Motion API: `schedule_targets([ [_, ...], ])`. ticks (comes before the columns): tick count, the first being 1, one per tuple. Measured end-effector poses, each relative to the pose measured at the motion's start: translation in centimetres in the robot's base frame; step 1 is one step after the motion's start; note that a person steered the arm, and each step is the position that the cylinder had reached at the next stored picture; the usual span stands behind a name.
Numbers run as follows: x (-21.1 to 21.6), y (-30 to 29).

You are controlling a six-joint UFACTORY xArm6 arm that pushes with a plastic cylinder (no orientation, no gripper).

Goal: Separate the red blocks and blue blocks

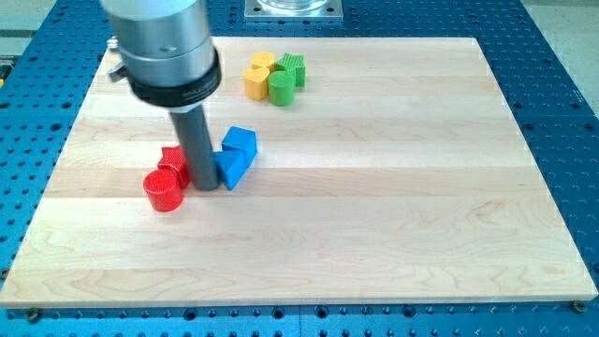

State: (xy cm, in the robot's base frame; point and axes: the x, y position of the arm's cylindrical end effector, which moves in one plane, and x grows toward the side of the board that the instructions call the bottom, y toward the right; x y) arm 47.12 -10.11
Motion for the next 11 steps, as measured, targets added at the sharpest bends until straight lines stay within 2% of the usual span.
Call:
schedule_targets([
  [1, -2.0, 0.8],
  [2, -2.0, 0.8],
  [5, -2.0, -4.6],
  [6, -2.1, -4.6],
  [8, -6.0, -3.8],
  [11, -6.1, 0.3],
])
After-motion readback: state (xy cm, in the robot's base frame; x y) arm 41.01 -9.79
